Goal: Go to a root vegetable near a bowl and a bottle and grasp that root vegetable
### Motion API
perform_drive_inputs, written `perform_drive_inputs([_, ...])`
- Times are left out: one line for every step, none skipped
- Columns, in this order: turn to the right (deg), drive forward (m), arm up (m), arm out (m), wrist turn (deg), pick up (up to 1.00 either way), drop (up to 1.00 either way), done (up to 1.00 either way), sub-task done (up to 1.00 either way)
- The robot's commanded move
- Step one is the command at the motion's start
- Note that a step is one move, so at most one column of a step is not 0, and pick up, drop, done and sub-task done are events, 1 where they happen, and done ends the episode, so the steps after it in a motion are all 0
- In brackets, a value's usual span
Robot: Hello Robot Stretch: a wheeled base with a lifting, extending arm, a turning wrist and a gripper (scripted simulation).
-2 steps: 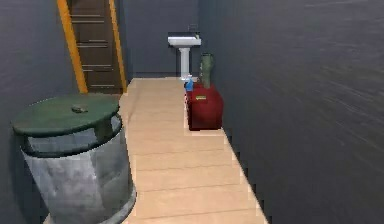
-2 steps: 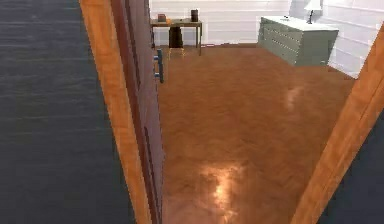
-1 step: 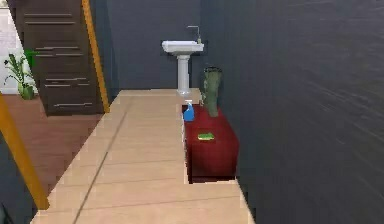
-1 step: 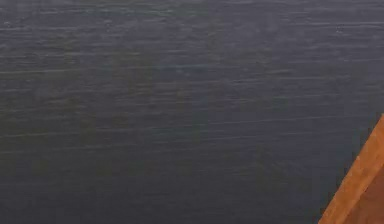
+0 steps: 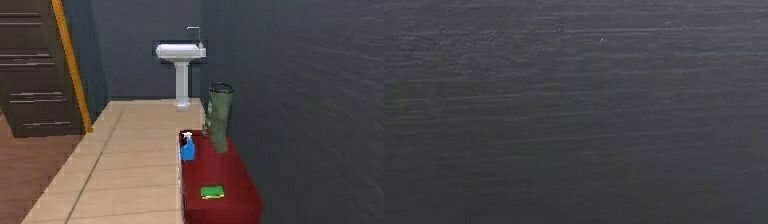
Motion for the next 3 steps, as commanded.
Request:
perform_drive_inputs([-45.0,0.00,0.00,0.00,0.0,0.00,0.00,0.00,0.00])
perform_drive_inputs([-3.0,0.00,0.00,0.00,0.0,0.00,0.00,0.00,0.00])
perform_drive_inputs([-3.0,0.00,0.00,0.00,0.0,0.00,0.00,0.00,0.00])
